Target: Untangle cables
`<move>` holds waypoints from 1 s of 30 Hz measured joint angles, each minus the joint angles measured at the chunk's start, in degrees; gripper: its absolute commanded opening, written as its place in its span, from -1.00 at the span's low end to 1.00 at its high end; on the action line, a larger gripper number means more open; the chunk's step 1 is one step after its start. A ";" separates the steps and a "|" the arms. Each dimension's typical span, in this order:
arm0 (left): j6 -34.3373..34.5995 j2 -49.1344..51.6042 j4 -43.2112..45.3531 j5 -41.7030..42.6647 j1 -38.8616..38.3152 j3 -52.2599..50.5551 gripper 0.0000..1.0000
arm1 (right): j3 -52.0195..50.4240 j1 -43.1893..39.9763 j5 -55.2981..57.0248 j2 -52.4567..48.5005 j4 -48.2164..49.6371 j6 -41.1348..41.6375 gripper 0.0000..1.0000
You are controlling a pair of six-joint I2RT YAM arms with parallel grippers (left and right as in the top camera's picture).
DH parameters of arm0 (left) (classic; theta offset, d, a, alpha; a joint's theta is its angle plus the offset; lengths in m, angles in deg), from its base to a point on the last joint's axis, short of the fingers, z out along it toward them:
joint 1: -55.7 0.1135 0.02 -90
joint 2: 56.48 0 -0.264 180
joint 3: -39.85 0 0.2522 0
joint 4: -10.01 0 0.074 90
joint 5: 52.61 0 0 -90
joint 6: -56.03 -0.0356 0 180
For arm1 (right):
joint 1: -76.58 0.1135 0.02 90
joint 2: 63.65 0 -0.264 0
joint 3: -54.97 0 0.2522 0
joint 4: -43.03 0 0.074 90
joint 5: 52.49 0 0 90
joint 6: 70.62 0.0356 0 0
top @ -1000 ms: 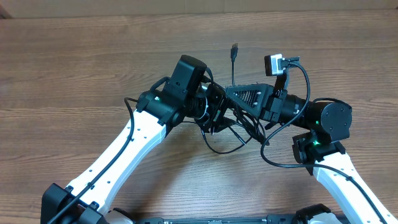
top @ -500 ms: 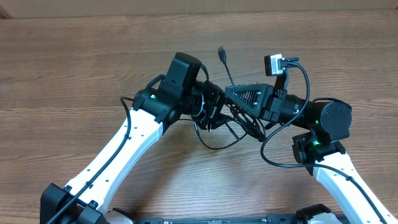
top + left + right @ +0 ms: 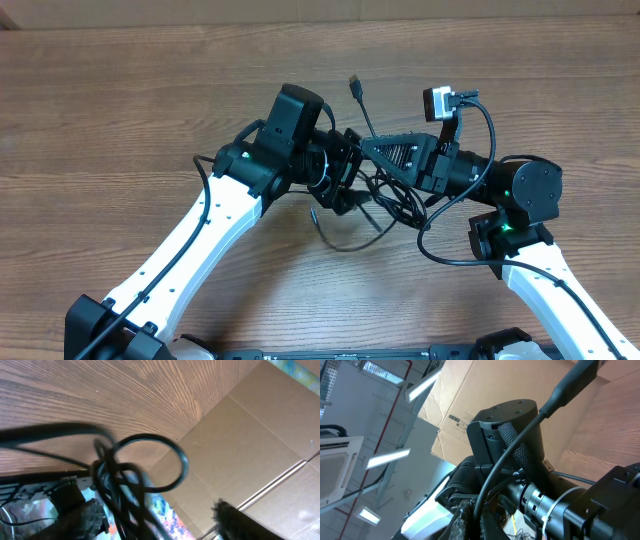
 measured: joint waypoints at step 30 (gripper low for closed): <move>-25.92 0.00 -9.07 -1.14 16.65 0.00 0.99 | 0.00 0.00 -0.28 -0.20 5.53 0.52 -0.93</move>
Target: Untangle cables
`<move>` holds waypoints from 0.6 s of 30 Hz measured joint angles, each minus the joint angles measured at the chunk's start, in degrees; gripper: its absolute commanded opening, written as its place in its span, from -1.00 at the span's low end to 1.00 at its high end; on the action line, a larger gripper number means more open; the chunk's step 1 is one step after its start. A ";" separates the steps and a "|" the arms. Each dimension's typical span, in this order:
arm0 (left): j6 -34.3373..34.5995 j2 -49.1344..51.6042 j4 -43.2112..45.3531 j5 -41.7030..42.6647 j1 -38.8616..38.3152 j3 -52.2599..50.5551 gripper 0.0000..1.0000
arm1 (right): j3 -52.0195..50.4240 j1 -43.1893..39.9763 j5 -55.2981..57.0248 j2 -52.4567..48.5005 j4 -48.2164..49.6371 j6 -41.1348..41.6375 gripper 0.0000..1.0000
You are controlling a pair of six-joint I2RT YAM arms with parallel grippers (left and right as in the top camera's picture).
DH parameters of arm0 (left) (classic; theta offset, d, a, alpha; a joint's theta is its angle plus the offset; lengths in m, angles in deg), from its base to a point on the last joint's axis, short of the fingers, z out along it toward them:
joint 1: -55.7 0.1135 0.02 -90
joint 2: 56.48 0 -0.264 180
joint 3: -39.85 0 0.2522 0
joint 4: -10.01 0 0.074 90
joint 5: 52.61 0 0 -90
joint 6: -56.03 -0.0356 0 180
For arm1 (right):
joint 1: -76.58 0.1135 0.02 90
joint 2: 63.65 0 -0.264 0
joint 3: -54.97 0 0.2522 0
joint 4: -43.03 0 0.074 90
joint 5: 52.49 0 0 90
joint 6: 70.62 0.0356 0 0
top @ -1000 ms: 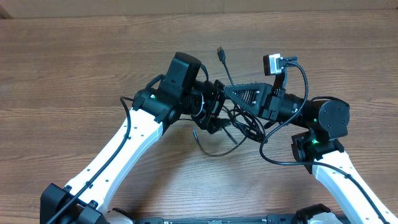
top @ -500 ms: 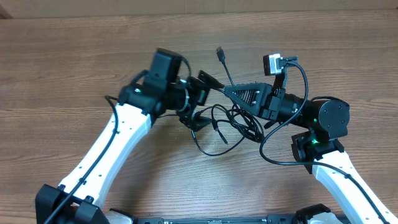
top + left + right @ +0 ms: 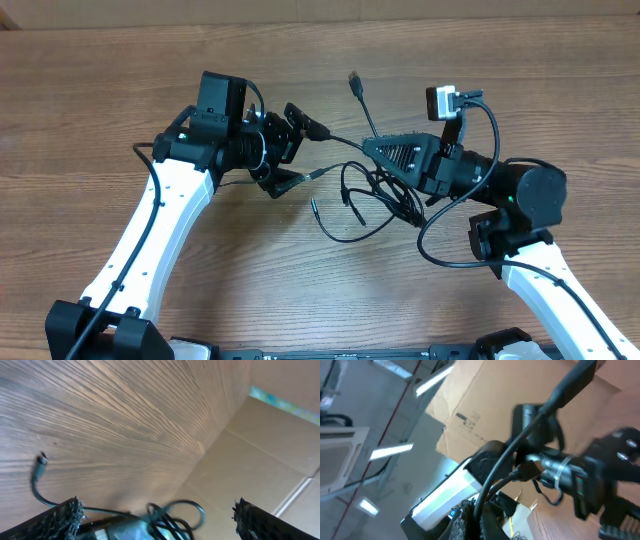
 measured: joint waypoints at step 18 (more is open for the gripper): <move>14.56 0.00 4.66 8.11 1.70 0.00 0.99 | -0.02 0.00 -1.20 -0.28 23.69 2.49 -0.93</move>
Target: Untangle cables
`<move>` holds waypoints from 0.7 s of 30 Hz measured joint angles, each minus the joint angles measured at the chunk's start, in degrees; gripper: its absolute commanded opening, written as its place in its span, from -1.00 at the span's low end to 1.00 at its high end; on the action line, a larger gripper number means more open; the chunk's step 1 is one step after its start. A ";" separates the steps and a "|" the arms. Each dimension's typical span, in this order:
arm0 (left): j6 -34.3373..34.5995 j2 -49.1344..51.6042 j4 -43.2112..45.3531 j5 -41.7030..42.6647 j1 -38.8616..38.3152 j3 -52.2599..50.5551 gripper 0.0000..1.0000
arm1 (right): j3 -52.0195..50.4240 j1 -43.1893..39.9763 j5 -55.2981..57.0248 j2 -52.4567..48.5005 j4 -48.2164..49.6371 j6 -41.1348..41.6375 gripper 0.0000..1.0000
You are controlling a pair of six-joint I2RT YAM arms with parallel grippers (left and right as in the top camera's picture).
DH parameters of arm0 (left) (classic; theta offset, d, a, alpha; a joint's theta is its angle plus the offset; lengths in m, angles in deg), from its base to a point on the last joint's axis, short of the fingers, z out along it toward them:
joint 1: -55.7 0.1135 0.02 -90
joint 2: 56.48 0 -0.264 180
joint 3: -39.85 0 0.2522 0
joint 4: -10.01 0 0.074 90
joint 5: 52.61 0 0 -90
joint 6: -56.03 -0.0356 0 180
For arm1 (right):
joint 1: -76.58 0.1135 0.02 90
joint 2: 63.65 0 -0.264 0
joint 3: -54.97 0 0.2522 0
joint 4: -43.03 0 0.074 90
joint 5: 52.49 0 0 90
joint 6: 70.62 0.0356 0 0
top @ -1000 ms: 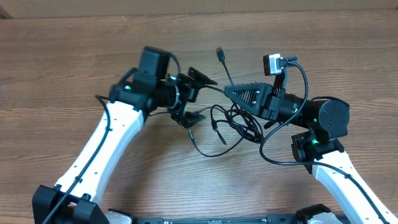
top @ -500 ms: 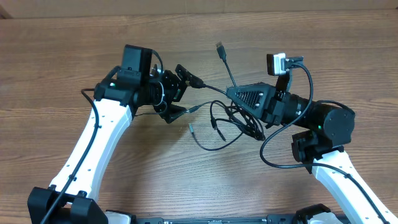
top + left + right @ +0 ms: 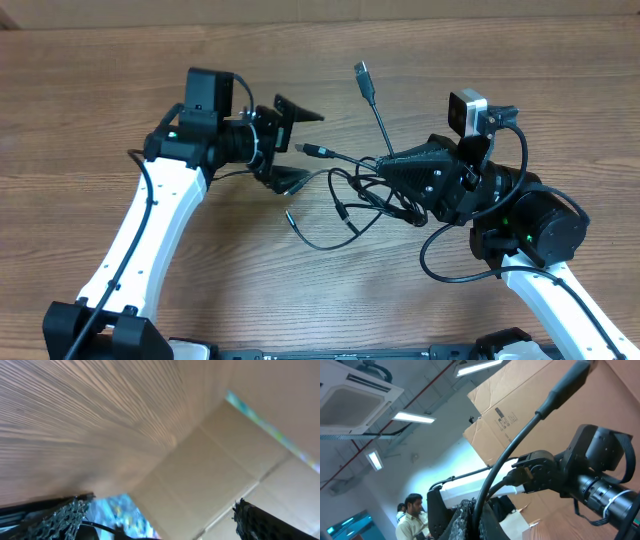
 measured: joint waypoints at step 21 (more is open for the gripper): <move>3.58 0.00 8.20 11.41 -9.92 0.00 1.00 | 0.00 0.00 0.00 -0.02 5.70 1.44 -0.92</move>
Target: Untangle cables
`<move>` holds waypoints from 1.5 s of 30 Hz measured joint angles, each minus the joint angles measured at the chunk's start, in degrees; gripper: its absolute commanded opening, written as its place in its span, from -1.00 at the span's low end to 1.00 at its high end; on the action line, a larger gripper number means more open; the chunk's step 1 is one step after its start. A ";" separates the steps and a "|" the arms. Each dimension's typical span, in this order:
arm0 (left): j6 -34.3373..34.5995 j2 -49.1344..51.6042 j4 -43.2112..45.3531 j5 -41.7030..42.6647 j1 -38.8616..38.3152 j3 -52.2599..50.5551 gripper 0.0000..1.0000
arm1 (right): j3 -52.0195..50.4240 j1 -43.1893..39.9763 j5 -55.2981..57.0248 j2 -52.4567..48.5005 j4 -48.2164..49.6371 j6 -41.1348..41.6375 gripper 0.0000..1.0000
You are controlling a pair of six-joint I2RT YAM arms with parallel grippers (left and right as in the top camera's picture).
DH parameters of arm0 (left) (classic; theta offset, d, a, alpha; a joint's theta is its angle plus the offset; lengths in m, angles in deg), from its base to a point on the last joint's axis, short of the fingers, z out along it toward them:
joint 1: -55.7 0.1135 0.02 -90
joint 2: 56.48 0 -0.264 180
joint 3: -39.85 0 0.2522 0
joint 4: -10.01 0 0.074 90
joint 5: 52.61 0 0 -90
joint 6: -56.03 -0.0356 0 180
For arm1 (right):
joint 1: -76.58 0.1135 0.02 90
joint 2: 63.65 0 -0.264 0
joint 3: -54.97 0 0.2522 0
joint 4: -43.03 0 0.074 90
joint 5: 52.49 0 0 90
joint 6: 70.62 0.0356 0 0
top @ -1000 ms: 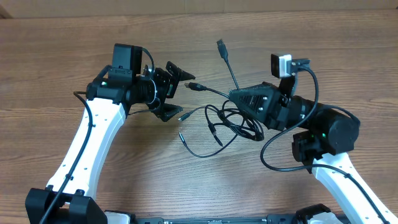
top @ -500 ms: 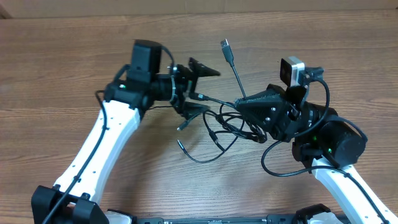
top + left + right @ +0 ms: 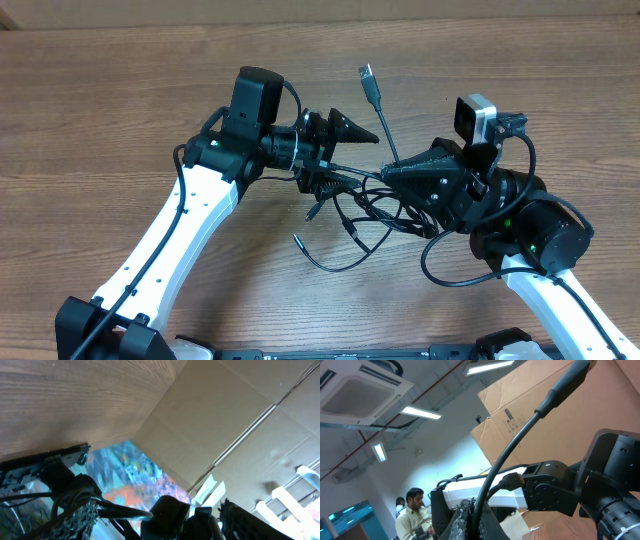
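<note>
A tangle of black cables (image 3: 375, 205) lies mid-table. My right gripper (image 3: 388, 172) is shut on one strand at the tangle's right side. That strand rises to a USB plug (image 3: 368, 78). In the right wrist view the black cable (image 3: 520, 445) runs up from between the closed fingers (image 3: 465, 520). My left gripper (image 3: 345, 165) stands open at the tangle's left edge. In the left wrist view a cable (image 3: 125, 511) and a dark connector (image 3: 167, 515) lie between its spread fingers (image 3: 75, 522). I cannot tell whether they touch it.
The wooden table (image 3: 120, 100) stretches to both sides. A loose cable end (image 3: 300, 242) trails toward the front. Cardboard boxes (image 3: 560, 425) stand beyond the table's far edge.
My left gripper, still open, has moved from left of the tangle to its left edge, with a cable now between its fingers. The right gripper keeps its hold and has barely moved.
My left gripper was first in the tangle next to the right gripper. It then stood away to the left, open, with the cables spread wider. The right gripper shifted slightly right, holding its strand throughout. Now the left gripper is back at the tangle.
</note>
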 measured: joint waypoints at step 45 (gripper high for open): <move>12.07 0.00 -23.47 -1.49 0.76 0.04 0.99 | 0.00 0.00 -0.02 -0.02 0.42 -5.79 -0.93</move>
